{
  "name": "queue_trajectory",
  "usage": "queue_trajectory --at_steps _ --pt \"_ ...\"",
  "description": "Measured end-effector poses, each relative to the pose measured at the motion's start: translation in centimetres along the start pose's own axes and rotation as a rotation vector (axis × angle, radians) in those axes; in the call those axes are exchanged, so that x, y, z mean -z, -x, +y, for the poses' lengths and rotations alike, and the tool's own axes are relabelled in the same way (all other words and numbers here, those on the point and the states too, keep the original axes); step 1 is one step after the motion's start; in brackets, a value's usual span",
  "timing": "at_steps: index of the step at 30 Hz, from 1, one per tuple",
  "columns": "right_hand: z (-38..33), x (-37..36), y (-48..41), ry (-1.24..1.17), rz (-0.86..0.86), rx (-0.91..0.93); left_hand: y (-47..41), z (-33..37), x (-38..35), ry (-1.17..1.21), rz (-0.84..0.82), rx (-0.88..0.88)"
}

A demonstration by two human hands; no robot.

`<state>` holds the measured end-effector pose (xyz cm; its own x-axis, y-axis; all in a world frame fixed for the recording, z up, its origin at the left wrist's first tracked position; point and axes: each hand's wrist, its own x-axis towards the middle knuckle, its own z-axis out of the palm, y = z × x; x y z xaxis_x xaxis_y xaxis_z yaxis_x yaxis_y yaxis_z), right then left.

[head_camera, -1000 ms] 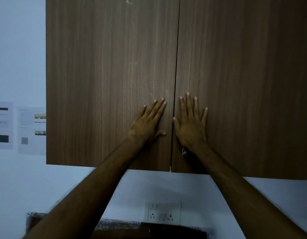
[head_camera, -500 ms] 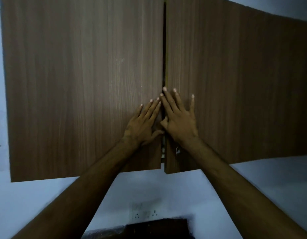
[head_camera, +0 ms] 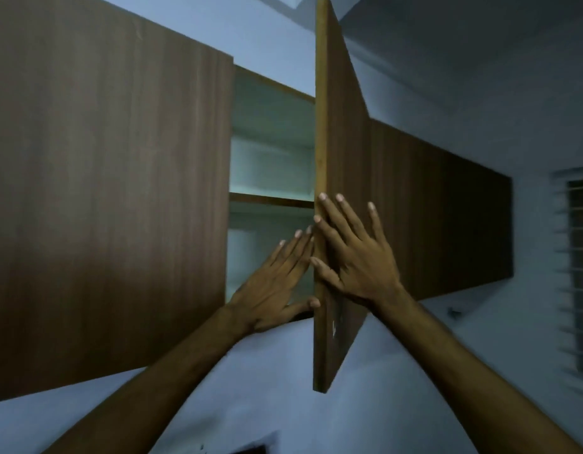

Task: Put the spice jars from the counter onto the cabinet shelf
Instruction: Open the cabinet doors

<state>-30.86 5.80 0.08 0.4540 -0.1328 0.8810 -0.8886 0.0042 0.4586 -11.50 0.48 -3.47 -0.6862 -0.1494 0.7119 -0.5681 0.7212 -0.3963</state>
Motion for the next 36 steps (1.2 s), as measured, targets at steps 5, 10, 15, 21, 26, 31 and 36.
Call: queue_trajectory --at_steps 5,10,15,21,26,31,36 --pt "4.3 4.6 3.5 0.004 -0.008 -0.058 -4.5 5.1 -1.8 0.141 0.084 -0.099" --pt "8.5 8.5 6.0 0.101 -0.119 -0.079 -9.3 10.6 -4.4 0.290 0.142 -0.165" --pt "13.0 11.0 9.0 0.303 -0.330 -0.081 -14.3 15.5 -7.7 0.369 0.208 -0.220" --pt "17.7 10.6 12.4 0.585 -0.465 -0.173 -20.7 18.5 -12.7 0.423 0.236 -0.262" --pt "20.8 7.0 15.1 0.603 -0.548 -0.413 -24.4 17.5 -18.1 0.355 0.152 -0.238" --pt "24.6 2.1 18.2 0.463 -0.670 -0.511 -27.3 17.7 -22.5 0.281 0.067 -0.215" --pt "27.4 -1.8 20.6 0.442 -0.569 -0.531 -28.8 17.9 -26.2 0.324 0.132 -0.183"
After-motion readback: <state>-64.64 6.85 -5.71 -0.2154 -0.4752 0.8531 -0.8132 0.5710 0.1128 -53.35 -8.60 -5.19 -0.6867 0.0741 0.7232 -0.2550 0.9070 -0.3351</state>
